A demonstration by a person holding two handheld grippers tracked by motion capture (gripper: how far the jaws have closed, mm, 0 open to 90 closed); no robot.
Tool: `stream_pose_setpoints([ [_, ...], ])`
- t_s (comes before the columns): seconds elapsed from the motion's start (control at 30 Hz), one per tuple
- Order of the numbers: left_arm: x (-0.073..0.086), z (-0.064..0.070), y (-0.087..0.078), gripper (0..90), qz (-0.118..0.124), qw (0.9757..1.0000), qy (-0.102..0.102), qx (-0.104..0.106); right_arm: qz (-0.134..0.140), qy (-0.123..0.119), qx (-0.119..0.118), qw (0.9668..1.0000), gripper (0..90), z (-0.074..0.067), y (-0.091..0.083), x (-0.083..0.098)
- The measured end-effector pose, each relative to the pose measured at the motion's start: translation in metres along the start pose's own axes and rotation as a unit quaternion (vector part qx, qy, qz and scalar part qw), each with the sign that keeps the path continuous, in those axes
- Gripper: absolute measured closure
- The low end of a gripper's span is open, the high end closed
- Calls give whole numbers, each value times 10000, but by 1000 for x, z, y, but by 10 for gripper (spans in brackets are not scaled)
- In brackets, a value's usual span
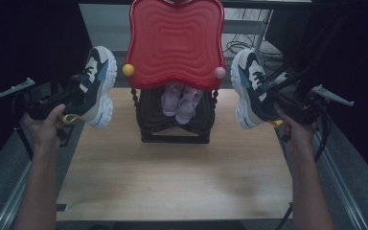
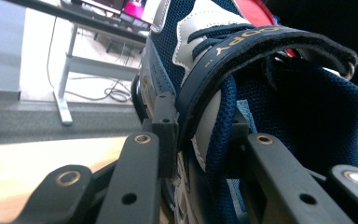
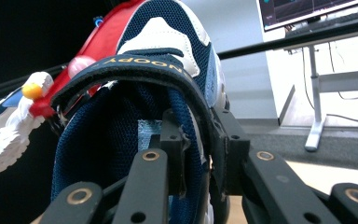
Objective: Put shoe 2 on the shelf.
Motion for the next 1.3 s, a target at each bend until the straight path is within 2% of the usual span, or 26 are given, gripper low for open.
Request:
stream_pose_setpoints([
  [0.03, -8, 3, 0, 739, 47, 10000, 32, 31, 14, -7, -3, 10000, 750, -2, 0, -5],
  [0.2, -26, 11, 2, 739, 107, 9999, 94, 94, 106, -66, -2, 9999, 750, -8, 1, -24],
  [0.3, -34, 13, 3, 739, 145, 9998, 66, 128, 200, -73, -16, 9998, 750, -12, 2, -35],
  [0.53, -52, 22, 5, 738, 186, 9996, 168, 122, 346, -40, 52, 9994, 750, -16, 5, -52],
  [0.83, -85, 28, 8, 739, 345, 9992, 114, 164, 472, -51, -23, 9989, 750, -27, 11, -78],
  [0.87, -85, 28, 8, 739, 345, 9992, 114, 164, 472, -51, -23, 9989, 750, -27, 11, -78],
  [0.9, -92, 30, 11, 739, 383, 9991, 118, 162, 513, -38, -40, 9987, 750, -30, 13, -87],
  [1.13, -112, 33, 25, 739, 447, 9988, 57, 169, 523, 84, 15, 9986, 750, -34, 22, -107],
  [1.3, -122, 40, 37, 739, 461, 9987, 74, 177, 594, 98, -129, 9981, 750, -46, 31, -121],
])
Point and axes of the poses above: each handheld gripper's, and its own axes: y roughly forward along the jaws, x roughly out of its underside, z roughly to its right, the point moved 6 cm from there along y, roughly forward along the jaws, and after that the axes turned 5 degrees about -z, right-handed, at the moved point
